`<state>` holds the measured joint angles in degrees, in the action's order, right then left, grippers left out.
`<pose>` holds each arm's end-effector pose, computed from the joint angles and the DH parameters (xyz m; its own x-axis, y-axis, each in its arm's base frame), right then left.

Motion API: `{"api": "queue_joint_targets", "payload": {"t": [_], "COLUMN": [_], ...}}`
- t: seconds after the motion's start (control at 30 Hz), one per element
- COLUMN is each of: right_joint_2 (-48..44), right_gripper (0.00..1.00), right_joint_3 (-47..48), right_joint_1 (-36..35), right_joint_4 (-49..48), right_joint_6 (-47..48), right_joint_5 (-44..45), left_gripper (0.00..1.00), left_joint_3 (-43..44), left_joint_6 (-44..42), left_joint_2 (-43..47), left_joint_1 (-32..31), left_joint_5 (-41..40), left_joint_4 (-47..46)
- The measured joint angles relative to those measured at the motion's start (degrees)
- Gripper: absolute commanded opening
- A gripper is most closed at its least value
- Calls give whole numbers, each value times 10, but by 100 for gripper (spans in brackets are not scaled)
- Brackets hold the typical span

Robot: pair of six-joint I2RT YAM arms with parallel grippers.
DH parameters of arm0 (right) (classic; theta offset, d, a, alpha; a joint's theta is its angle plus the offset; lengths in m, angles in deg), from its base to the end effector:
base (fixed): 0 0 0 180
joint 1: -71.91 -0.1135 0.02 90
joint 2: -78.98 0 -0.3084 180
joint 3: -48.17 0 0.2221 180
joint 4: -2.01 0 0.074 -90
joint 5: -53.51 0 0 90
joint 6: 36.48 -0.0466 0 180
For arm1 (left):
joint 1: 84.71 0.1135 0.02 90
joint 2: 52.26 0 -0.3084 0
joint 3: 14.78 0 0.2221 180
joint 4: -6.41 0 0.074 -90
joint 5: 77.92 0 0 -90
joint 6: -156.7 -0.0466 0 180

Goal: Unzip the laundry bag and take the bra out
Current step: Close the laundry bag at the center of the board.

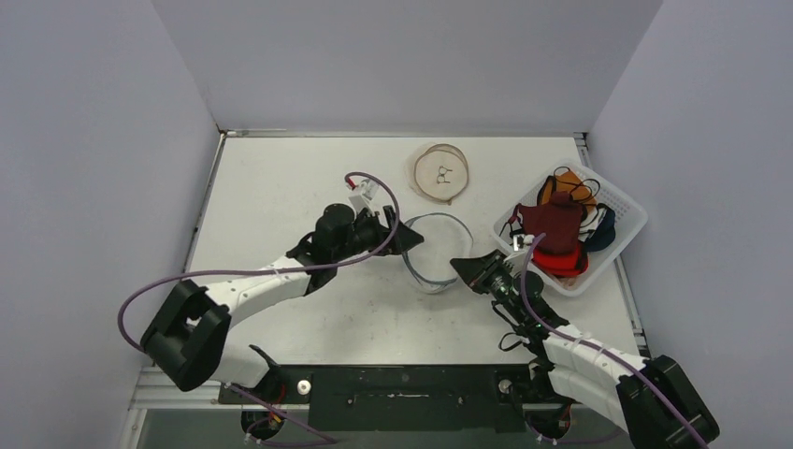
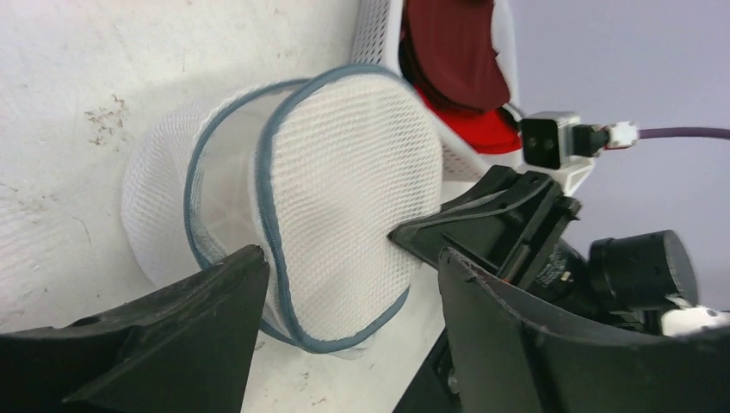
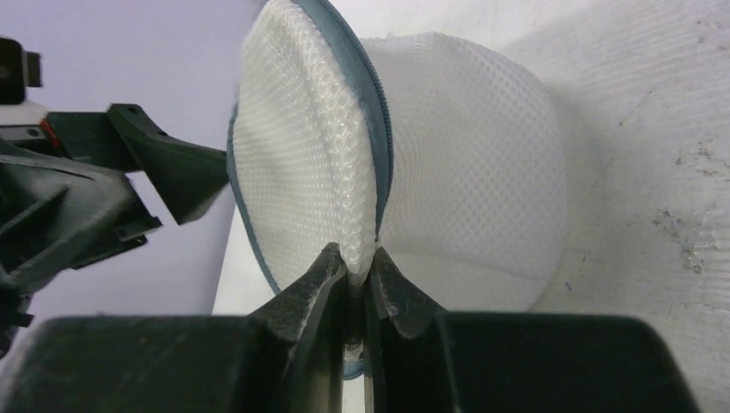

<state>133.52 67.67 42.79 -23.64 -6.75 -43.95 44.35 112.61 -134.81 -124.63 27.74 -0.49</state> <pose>0.1207 0.0742 0.2176 -0.5869 0.6587 -0.4709 -0.1710 0.4676 0.8672 0.2203 -0.2007 0.2972 -0.7381 -0.2842 -0.6119 0.4114 0.5293 -0.7420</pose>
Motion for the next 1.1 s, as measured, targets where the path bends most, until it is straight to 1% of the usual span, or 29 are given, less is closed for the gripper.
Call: {"api": "queue_joint_targets", "payload": {"t": [0.07, 0.1, 0.23, 0.37, 0.5, 0.7, 0.77, 0.83, 0.87, 0.93, 1.03, 1.1], "right_joint_2": [-21, -29, -49, -51, -49, -36, -31, -28, -27, -22, -21, -21], "right_gripper": [5, 5, 5, 5, 5, 5, 5, 5, 5, 5, 5, 5], "right_joint_3": [11, 16, 26, 31, 36, 40, 44, 48, 50, 52, 52, 53], "right_joint_1": [10, 15, 34, 48, 59, 71, 73, 74, 74, 75, 77, 79], "right_joint_4": [36, 55, 121, 166, 191, 196, 198, 198, 199, 198, 199, 199], "right_joint_6": [21, 32, 69, 97, 117, 130, 133, 135, 136, 136, 137, 136], "right_joint_5": [-28, -42, -101, -155, -194, -229, -239, -250, -254, -262, -274, -279], "left_gripper": [93, 97, 96, 96, 96, 96, 96, 100, 94, 85, 66, 56], "left_joint_3": [-7, -8, -8, -8, -4, 22, 23, 23, 23, 23, 23, 23], "left_joint_6": [-7, -12, -38, -74, -103, -141, -155, -167, -171, -177, -182, -178], "left_joint_2": [41, 60, 119, 134, 103, 17, 2, -9, -13, -19, -27, -28], "left_joint_1": [6, 9, 22, 35, 45, 47, 47, 47, 47, 47, 47, 47], "left_joint_5": [-7, -10, -24, -33, -22, 21, 33, 46, 51, 63, 83, 95], "left_joint_4": [20, 31, 79, 132, 171, 191, 190, 189, 189, 188, 186, 181]}}
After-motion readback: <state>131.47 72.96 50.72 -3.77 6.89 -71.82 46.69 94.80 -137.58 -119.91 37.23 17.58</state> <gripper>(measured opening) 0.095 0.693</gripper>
